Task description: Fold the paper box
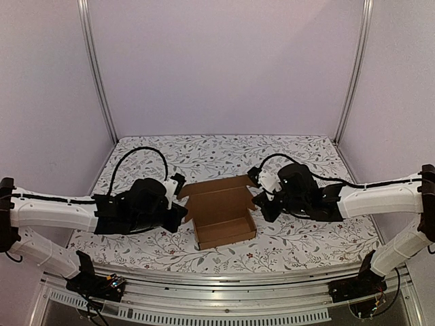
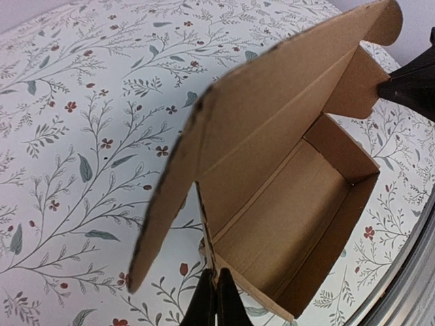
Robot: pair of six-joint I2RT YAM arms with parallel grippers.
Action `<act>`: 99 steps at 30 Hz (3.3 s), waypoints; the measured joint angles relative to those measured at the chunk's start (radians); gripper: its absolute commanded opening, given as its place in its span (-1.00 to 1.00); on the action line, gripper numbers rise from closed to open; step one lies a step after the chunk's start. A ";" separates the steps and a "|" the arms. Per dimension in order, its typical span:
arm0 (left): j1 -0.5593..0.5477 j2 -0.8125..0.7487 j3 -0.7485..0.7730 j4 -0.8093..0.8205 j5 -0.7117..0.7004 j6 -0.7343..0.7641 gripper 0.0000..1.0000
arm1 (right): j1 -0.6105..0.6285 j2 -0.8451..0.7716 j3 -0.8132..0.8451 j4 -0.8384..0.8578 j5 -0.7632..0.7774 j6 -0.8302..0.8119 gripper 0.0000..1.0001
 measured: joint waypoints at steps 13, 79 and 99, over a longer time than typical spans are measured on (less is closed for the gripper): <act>-0.097 0.000 0.012 -0.051 -0.160 -0.066 -1.00 | 0.124 0.000 -0.028 0.023 0.251 0.158 -1.00; -0.315 0.142 -0.080 0.205 -0.539 -0.218 -1.00 | 0.347 0.130 -0.004 0.030 0.524 0.509 -1.00; -0.317 0.208 -0.056 0.195 -0.530 -0.284 -1.00 | 0.381 0.148 -0.004 0.008 0.555 0.557 -0.69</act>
